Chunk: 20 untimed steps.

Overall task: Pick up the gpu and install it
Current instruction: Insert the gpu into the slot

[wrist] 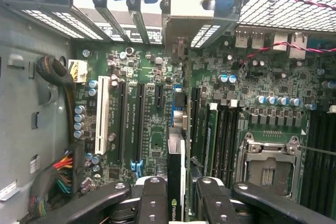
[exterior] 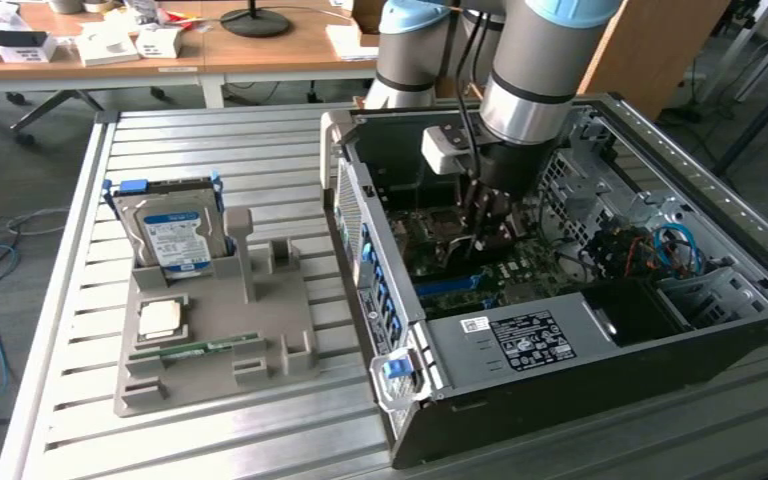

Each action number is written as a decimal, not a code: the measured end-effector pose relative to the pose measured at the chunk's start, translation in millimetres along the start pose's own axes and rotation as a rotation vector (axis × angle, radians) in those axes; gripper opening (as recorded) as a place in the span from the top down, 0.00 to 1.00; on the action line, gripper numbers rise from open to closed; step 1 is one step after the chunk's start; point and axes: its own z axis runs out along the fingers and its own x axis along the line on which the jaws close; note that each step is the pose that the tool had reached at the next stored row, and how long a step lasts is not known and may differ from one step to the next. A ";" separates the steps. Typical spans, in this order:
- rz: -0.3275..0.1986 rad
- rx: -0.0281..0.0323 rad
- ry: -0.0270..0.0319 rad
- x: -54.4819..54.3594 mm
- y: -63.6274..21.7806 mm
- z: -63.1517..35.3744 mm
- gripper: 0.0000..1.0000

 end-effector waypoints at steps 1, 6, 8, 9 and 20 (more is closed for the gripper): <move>0.000 -0.0001 0.0001 0.0 0.1 1.2 0.74; 0.000 0.0000 -0.0001 0.0 0.8 6.1 0.74; 0.000 -0.0002 0.0002 0.0 1.2 6.6 0.74; 0.000 -0.0001 0.0002 0.0 1.7 6.7 0.74; 0.000 -0.0001 0.0001 -0.4 4.1 9.8 0.74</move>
